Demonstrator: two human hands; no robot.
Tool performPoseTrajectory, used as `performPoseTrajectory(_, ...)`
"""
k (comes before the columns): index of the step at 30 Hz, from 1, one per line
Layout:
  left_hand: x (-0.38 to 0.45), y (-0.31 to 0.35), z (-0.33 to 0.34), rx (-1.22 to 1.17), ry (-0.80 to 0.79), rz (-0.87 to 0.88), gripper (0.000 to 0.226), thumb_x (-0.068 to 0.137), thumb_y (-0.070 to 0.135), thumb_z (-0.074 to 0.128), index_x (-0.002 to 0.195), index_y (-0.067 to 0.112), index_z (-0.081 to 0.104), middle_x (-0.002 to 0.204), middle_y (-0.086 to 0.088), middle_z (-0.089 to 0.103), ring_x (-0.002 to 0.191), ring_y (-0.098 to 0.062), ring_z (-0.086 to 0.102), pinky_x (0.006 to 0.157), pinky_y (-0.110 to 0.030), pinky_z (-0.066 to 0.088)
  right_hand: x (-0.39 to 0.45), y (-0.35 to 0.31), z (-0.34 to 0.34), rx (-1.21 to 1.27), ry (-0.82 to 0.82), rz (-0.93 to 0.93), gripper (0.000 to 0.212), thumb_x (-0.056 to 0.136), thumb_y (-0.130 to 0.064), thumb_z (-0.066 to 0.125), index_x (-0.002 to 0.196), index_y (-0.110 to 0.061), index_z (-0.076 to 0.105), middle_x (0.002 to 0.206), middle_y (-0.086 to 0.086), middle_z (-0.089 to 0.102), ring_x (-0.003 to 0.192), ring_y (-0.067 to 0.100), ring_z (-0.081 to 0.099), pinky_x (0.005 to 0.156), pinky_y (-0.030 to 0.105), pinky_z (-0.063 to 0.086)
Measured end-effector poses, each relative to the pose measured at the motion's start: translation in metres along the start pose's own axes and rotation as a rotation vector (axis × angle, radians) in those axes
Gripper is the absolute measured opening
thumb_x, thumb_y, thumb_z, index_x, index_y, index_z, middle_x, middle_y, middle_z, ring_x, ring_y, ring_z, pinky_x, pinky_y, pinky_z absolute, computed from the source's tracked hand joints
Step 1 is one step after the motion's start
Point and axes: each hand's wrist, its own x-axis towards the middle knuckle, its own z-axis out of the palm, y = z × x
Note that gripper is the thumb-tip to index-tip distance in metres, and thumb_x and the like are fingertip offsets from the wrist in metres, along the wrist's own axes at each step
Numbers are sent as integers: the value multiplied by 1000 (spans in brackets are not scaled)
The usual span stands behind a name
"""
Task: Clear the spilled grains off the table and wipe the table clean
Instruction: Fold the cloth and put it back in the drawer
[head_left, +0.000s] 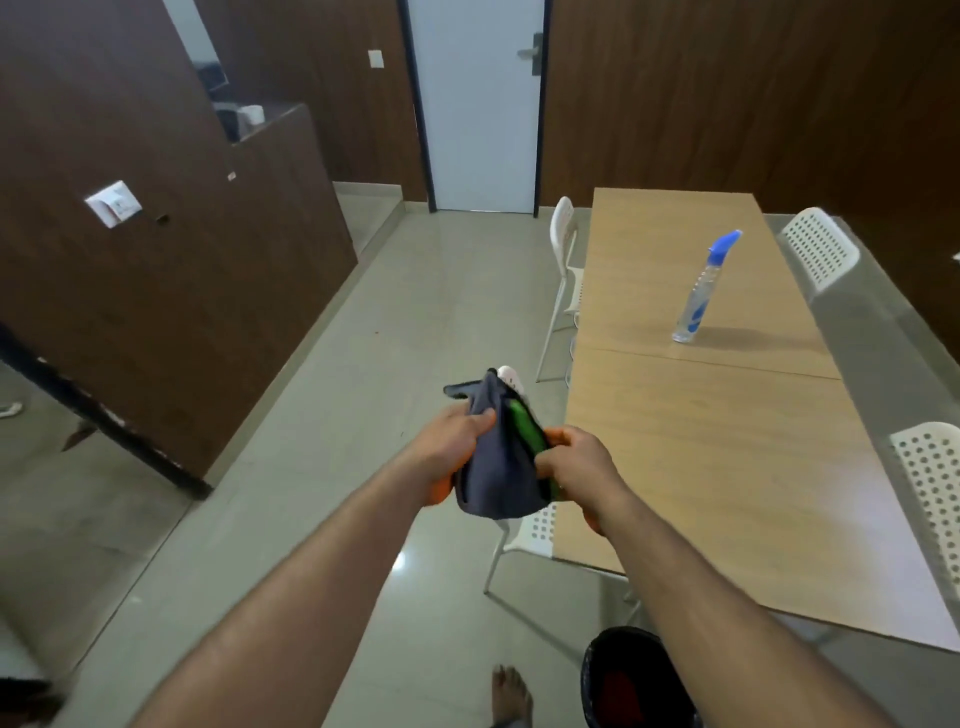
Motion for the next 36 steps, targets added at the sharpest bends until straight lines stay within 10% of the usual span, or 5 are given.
performPoseTrajectory(7, 79, 100, -52, 754, -242, 126, 18, 108, 16, 55, 100, 19, 71, 90, -3, 72, 85, -19, 65, 74, -31, 52, 75, -75, 16, -4, 67, -260, 99, 58, -22, 65, 154, -33, 44, 142, -13, 50, 129, 8, 48, 103, 37, 49)
performPoseTrajectory(15, 164, 163, -119, 513, -491, 125, 28, 102, -5, 55, 127, -3, 67, 116, -17, 75, 104, -24, 74, 92, -34, 59, 166, -151, 24, 236, -726, -87, 58, 84, -3, 75, 140, -3, 62, 139, 27, 64, 131, 45, 60, 111, 54, 50)
performPoseTrajectory(22, 261, 169, -204, 162, -346, -53, 45, 97, 36, 70, 131, 6, 69, 128, -21, 72, 119, -39, 67, 115, -61, 44, 222, -192, 85, 491, -414, -48, 37, 89, 2, 74, 126, -1, 70, 126, 22, 73, 117, 36, 71, 98, 46, 59)
performPoseTrajectory(27, 313, 144, -260, -173, -430, -132, 69, 85, 68, 66, 124, 11, 74, 123, -14, 74, 110, -32, 71, 94, -49, 57, 272, -221, 130, 734, -246, -15, 26, 96, -2, 65, 121, 4, 70, 121, 24, 73, 110, 33, 73, 91, 41, 62)
performPoseTrajectory(36, 415, 143, -269, -342, -489, -117, 56, 69, 21, 89, 120, 10, 70, 94, -6, 73, 85, -22, 67, 69, -31, 56, 357, -239, 155, 756, -28, 3, 49, 83, 1, 77, 130, 7, 66, 126, 26, 72, 120, 39, 69, 105, 50, 54)
